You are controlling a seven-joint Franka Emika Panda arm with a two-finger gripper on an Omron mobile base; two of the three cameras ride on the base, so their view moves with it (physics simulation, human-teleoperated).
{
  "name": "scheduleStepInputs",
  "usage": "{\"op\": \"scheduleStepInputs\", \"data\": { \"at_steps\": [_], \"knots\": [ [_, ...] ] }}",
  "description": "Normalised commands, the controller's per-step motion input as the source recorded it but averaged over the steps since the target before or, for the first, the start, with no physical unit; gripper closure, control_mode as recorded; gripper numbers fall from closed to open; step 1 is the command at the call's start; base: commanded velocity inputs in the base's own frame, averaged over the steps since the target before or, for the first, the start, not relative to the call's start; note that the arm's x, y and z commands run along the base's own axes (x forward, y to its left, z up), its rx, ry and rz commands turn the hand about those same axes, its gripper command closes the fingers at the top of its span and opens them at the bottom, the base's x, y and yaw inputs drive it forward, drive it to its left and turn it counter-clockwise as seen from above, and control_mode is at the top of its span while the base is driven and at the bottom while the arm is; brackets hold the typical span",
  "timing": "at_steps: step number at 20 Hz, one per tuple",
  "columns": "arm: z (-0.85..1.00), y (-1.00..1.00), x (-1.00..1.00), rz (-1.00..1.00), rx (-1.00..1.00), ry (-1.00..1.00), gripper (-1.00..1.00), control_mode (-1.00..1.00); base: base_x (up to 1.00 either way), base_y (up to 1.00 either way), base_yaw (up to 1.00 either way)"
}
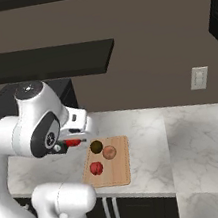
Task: Place the avocado, onion, tomato, and bell pepper on the cutting board.
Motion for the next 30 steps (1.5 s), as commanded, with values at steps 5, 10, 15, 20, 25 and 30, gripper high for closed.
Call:
{"op": "scheduleStepInputs", "data": {
  "at_steps": [5, 10, 15, 20, 25, 30],
  "knots": [
    [-0.35, -0.46, 0.22, -0.04, 0.0, 0.04, 1.0, -1.0, 0.0, 0.0, 0.0],
    [-0.21, -0.31, 0.11, -0.01, 0.0, 0.01, 1.0, -1.0, 0.0, 0.0, 0.0],
    [-0.35, -0.11, 0.19, 0.0, 0.01, 0.04, 1.0, -1.0, 0.0, 0.0, 0.0],
    [-0.38, -0.03, 0.26, 0.0, 0.0, 0.07, 1.0, -1.0, 0.0, 0.0, 0.0],
    [-0.27, -0.01, 0.24, 0.0, 0.03, 0.06, 1.0, -1.0, 0.0, 0.0, 0.0],
    [-0.23, -0.05, 0.15, 0.01, 0.07, 0.01, 1.0, -1.0, 0.0, 0.0, 0.0]
  ]
}}
